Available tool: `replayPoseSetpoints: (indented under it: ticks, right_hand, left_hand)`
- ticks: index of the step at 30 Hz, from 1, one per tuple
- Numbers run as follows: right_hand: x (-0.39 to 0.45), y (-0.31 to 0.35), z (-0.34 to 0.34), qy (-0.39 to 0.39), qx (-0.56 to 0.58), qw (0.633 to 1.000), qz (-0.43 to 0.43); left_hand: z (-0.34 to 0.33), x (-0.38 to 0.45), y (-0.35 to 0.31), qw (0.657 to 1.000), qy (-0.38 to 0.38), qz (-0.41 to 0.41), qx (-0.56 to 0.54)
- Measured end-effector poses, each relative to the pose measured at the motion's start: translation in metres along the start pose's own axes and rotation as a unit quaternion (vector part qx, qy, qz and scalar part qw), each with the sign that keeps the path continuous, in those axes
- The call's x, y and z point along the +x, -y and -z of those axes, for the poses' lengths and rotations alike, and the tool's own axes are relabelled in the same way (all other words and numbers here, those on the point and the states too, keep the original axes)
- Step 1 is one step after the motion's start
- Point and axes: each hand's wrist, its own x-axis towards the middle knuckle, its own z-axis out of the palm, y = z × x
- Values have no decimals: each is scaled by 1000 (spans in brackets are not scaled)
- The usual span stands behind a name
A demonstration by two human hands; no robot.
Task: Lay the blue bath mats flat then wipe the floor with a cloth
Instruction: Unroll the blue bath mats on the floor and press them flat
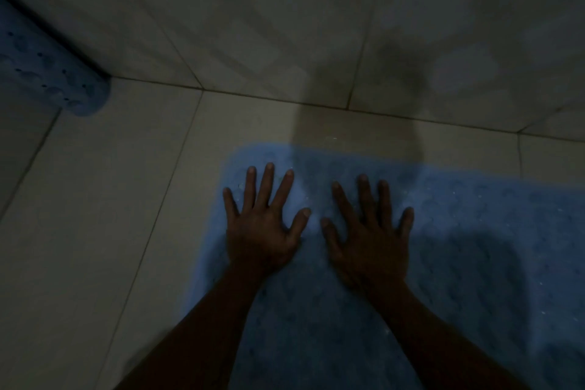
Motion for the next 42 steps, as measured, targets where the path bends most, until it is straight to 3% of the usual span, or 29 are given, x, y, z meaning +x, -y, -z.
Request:
replayPoseSetpoints:
  ticks: [8,15,21,24,35,42]
  right_hand:
    - [0,3,4,12,5,1000,-14]
    - [1,4,17,89,42,995,-11]
    - [-92,7,13,74,30,997,6]
    - [-132,7,8,63,10,998,23]
    - [-136,10,2,26,-4,1000,17]
    - [-135,9,1,20,2,1000,16]
  left_hand:
    - [-4,2,4,998,64,14,3]
    - [4,-7,-2,990,125,61,-29]
    - [6,-115,4,994,97,42,-27]
    - [9,-130,9,993,106,42,-19]
    - [7,-133,5,998,53,40,5]
    - [7,-131,6,997,67,33,9]
